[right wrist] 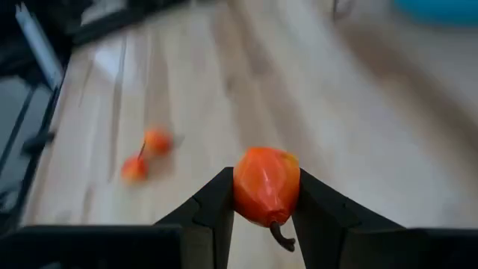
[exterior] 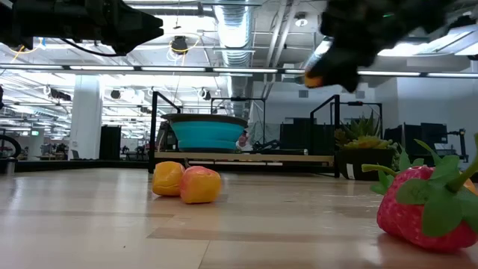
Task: Pick & Place Fruit
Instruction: Put the pear into the basket
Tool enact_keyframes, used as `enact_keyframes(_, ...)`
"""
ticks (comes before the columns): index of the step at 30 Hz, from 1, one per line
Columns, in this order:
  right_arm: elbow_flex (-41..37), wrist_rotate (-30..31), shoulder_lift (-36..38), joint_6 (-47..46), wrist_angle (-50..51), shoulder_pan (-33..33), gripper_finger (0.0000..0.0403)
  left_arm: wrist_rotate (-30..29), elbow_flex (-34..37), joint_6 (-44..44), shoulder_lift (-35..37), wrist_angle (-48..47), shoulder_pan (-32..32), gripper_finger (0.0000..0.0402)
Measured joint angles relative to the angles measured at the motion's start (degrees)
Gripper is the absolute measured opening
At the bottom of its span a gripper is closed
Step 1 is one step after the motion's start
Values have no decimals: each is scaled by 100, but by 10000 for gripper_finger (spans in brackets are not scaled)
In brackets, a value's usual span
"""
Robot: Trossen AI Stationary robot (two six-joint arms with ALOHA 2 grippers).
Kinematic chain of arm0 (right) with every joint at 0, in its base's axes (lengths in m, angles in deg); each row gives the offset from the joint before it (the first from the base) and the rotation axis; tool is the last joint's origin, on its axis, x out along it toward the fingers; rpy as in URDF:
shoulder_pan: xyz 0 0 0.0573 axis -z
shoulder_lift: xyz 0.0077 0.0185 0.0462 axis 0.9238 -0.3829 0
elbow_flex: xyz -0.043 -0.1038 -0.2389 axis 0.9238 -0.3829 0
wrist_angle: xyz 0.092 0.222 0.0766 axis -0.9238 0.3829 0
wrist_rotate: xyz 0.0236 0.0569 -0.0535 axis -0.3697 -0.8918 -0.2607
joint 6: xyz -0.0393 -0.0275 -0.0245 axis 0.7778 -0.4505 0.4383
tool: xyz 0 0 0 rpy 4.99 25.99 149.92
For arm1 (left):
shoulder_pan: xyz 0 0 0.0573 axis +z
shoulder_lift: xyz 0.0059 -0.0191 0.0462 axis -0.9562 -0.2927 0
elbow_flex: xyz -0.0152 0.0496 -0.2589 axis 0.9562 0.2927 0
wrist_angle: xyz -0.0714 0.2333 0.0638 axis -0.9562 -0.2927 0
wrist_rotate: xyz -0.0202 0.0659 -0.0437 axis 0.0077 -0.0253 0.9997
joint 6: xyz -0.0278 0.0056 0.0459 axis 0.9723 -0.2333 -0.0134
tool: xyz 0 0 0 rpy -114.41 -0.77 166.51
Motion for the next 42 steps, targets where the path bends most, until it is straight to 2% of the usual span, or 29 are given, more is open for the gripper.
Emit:
enact_keyframes(5, 634, 2, -573, 961, -311, 583, 108, 1, 1, 84, 2, 6, 0, 173)
enact_keyframes(15, 3017, 109, -2633, 2524, -231, 1316, 108, 1, 1, 311, 1, -3, 0, 173)
enact_keyframes(21, 4374, 107, -3598, 2688, -2, 1980, 108, 3, 1, 306, 0, -2, 0, 173)
enact_keyframes(27, 5461, 92, -4398, 2688, 768, 2501, 108, 1, 0, 300, 1, 2, 0, 173)
enact_keyframes(33, 6011, 63, -4937, 2687, 1189, 2705, 108, -4, 1, 300, 0, 24, 2, 173)
enact_keyframes(38, 6037, 64, -4937, 2701, 1177, 2820, 115, -8, 1, 299, 2, 46, 2, 173)
enact_keyframes(42, 6031, 63, -4900, 2701, 1183, 2891, 138, -12, 1, 282, 2, 46, 2, 172)
